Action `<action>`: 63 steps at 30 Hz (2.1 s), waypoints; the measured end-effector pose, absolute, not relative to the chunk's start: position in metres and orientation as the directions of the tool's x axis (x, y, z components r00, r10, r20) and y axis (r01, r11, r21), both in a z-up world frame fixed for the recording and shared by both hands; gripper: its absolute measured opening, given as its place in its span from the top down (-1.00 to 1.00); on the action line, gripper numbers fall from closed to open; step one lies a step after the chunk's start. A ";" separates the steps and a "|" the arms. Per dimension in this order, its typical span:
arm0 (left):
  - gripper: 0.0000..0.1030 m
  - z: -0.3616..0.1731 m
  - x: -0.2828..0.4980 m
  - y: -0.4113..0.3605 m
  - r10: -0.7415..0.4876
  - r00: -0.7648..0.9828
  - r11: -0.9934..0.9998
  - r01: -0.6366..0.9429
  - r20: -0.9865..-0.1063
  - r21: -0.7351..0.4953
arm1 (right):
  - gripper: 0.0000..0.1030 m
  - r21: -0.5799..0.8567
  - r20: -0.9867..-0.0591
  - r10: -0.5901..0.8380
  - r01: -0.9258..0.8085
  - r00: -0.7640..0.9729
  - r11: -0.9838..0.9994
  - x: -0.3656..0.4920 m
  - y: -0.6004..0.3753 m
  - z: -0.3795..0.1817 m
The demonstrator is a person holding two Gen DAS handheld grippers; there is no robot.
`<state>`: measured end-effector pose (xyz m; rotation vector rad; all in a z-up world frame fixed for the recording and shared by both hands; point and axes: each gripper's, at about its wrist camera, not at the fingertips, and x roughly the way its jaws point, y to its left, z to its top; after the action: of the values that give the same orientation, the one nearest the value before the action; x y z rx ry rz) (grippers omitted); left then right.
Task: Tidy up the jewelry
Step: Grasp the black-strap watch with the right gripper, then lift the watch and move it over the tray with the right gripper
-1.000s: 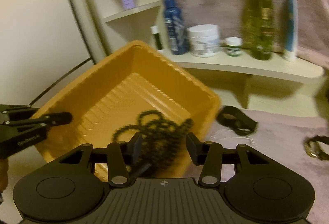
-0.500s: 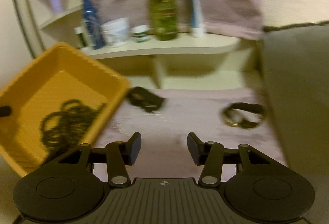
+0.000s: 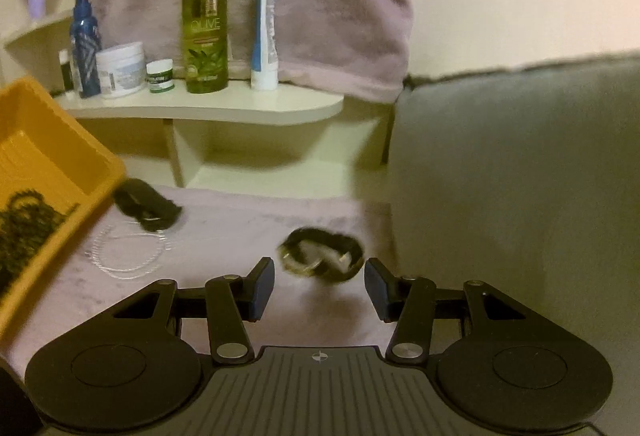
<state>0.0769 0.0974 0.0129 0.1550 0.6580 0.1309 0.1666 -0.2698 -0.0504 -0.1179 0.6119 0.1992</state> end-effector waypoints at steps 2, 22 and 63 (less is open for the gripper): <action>0.88 0.013 0.077 0.097 0.173 0.783 0.979 -0.073 -0.598 0.188 | 0.02 -0.100 -0.581 0.140 -0.241 0.801 0.965 0.173 -0.269 -0.053; 0.88 0.012 0.077 0.096 0.177 0.781 0.978 -0.070 -0.599 0.197 | 0.43 -0.112 -0.620 0.194 -0.330 0.760 0.937 0.190 -0.273 -0.066; 0.88 0.014 0.077 0.094 0.173 0.784 0.978 -0.068 -0.596 0.196 | 0.71 0.031 -0.609 0.307 -0.364 0.732 0.931 0.154 -0.263 -0.022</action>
<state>0.0769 0.0943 0.0143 0.1674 0.6576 0.1305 0.1538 -0.2628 -0.0215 -0.0922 0.6528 0.3694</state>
